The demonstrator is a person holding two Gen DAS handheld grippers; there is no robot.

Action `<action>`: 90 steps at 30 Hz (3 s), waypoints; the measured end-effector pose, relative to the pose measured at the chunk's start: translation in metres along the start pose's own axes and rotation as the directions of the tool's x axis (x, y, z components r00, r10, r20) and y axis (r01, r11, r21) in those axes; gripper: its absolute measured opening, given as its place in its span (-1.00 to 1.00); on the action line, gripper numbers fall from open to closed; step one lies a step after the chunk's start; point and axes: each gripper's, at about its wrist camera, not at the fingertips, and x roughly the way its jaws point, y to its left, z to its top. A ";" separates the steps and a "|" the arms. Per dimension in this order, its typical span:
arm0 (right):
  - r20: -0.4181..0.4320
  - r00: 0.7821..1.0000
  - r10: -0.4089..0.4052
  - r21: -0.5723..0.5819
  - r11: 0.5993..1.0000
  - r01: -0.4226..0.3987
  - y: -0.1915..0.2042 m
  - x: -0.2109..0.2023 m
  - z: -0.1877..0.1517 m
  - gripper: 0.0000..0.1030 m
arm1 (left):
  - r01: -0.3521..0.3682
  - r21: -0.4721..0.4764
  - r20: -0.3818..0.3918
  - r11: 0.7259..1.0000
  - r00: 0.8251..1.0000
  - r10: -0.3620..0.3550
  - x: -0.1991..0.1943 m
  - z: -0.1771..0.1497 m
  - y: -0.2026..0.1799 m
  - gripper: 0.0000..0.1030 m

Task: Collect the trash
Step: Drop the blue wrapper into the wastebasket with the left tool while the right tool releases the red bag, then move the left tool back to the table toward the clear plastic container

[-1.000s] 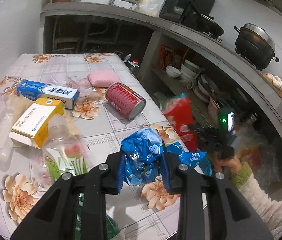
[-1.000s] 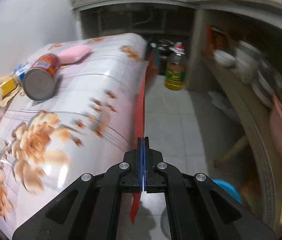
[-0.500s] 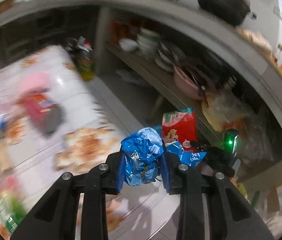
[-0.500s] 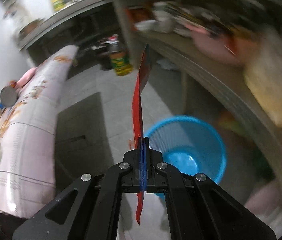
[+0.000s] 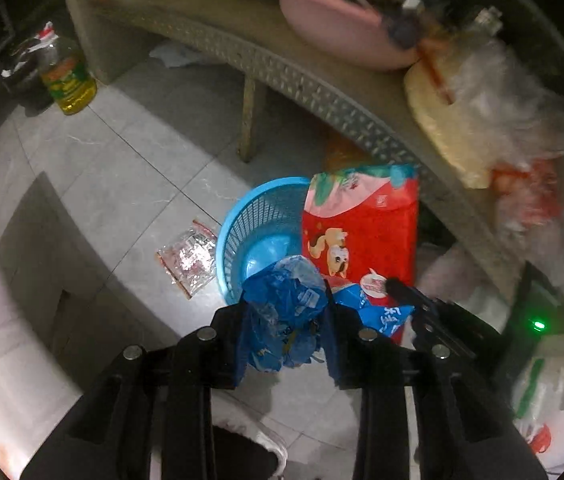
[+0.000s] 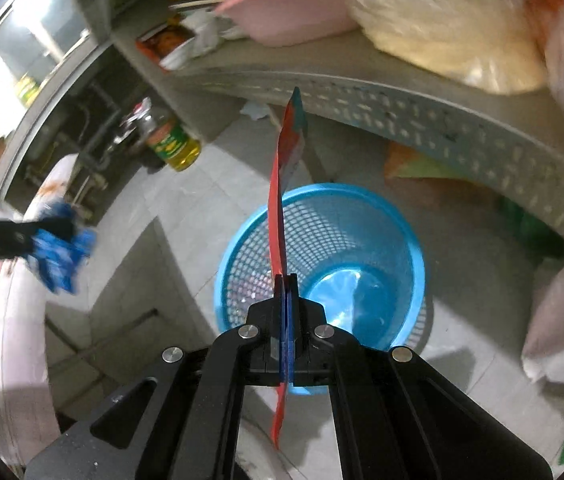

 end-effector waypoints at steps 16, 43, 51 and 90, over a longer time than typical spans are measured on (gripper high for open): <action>0.000 0.991 -0.134 -0.014 0.991 0.134 0.001 -0.008 -0.033 0.13 | 0.062 -0.047 0.144 0.997 0.988 -0.054 -0.055 -0.009 0.027 0.50; -0.204 0.831 -0.517 -0.279 0.844 0.457 -0.009 0.121 0.012 -1.00 | 0.075 -0.362 0.474 0.929 0.873 0.114 -0.299 -0.255 0.231 0.56; -0.236 0.730 -0.641 -0.468 0.734 0.493 0.014 0.173 -0.006 -1.00 | 0.062 -0.413 0.464 0.909 0.873 0.151 -0.299 -0.268 0.252 0.56; -0.061 0.998 -0.021 -0.321 0.947 0.000 0.150 -0.096 -0.008 0.47 | 0.080 -0.661 0.528 0.746 0.756 0.387 -0.363 -0.418 0.314 0.57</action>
